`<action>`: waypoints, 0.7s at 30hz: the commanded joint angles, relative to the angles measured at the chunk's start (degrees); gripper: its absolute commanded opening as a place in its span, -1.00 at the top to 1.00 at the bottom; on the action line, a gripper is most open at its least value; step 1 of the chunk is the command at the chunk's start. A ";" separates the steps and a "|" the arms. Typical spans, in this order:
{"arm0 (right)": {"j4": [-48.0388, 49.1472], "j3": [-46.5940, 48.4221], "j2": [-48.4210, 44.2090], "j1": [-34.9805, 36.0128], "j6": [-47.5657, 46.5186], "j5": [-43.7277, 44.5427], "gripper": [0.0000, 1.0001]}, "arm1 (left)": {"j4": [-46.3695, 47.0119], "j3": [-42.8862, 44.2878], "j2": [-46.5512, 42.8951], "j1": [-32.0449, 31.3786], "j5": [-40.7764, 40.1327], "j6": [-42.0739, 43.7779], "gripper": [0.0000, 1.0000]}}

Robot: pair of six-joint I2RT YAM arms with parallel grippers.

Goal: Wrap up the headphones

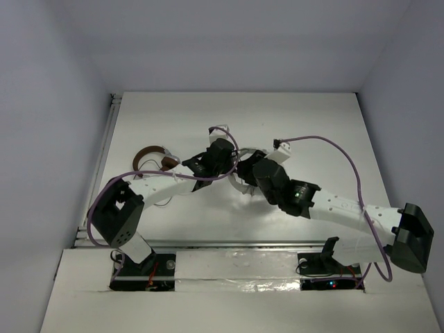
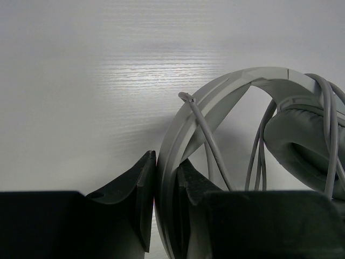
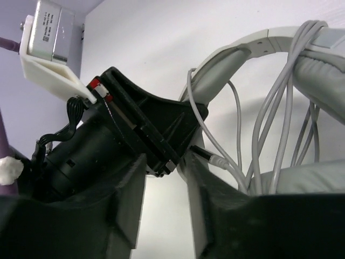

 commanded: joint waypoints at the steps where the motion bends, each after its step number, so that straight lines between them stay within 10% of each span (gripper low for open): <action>1: 2.74 1.62 -1.31 -1.02 -1.47 0.06 0.21 | 4.97 2.23 -3.24 -0.17 1.62 -1.38 1.00; 10: -0.68 2.58 -12.08 -1.55 -8.93 1.01 0.99 | 4.44 0.56 -5.35 -0.17 0.47 1.96 1.00; 21: -18.95 -1.54 -34.87 -1.55 -12.46 12.01 0.94 | 8.04 5.39 3.51 0.53 -0.05 4.77 1.00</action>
